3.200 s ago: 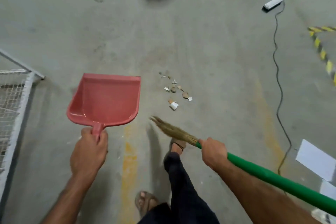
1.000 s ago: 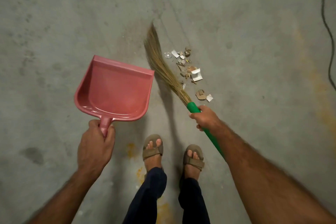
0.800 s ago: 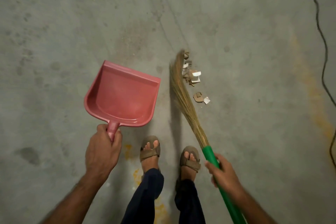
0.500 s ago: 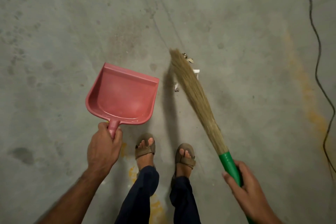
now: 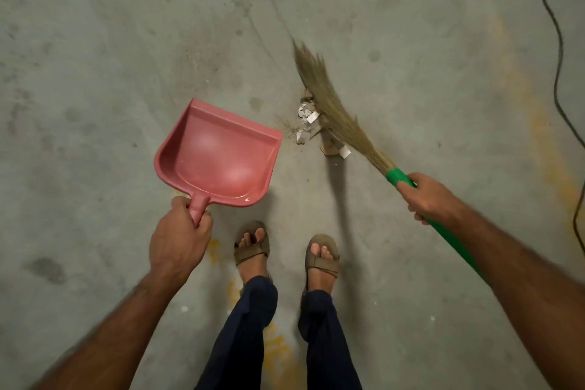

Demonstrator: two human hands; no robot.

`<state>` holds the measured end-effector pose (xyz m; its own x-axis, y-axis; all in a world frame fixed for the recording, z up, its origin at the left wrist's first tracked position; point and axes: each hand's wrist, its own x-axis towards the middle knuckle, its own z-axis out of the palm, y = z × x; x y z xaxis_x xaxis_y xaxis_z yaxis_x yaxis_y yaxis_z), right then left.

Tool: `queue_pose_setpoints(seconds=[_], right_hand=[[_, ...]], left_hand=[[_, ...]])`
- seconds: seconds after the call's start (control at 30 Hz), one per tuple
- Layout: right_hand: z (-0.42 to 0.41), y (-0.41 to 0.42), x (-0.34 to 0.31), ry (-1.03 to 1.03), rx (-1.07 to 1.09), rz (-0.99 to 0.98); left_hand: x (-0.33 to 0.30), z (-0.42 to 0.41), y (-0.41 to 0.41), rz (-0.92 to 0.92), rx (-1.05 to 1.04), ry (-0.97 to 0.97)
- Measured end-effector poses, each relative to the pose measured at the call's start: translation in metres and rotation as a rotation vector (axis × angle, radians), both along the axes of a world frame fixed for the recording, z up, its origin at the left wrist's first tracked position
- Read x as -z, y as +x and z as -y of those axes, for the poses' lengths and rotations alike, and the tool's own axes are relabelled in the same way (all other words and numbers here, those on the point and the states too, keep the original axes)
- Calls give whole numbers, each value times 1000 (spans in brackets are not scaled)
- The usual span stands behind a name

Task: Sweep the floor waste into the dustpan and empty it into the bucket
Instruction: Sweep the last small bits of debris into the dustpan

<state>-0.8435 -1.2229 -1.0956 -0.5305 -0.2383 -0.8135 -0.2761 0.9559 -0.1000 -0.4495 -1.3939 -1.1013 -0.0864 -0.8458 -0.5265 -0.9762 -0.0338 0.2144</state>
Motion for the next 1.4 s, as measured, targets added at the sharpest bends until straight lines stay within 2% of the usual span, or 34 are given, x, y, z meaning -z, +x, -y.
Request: queue_pose_setpoints(seconds=[0.1, 0.17, 0.37, 0.47, 0.57, 0.73, 0.83, 1.03, 1.2, 1.3, 1.4], right_hand=[[-65, 15, -14, -8, -77, -24], [-107, 31, -30, -62, -50, 5], [-188, 90, -87, -220, 250, 105], [-211, 113, -84, -191, 387, 73], [-216, 129, -53, -116, 425, 57], [-190, 145, 18, 0, 297, 106], [-190, 155, 41, -7, 220, 105], [-215, 170, 1, -77, 214, 100], [-225, 156, -40, -156, 190, -31], [-197, 131, -37, -189, 77, -137], [-156, 95, -5, -168, -85, -178]], left_hand=[[0, -8, -4, 2, 17, 19], [1, -14, -5, 9, 24, 26], [2, -30, -7, 23, 61, 41], [2, -35, -8, 46, 99, 43], [5, -40, -11, 65, 147, 48], [8, -50, -19, 75, 179, 60], [8, -54, -21, 68, 191, 65], [3, -58, -15, 93, 199, 68], [5, -61, -9, 74, 161, 97], [9, -64, -6, 82, 174, 108], [14, -68, 1, 103, 183, 124]])
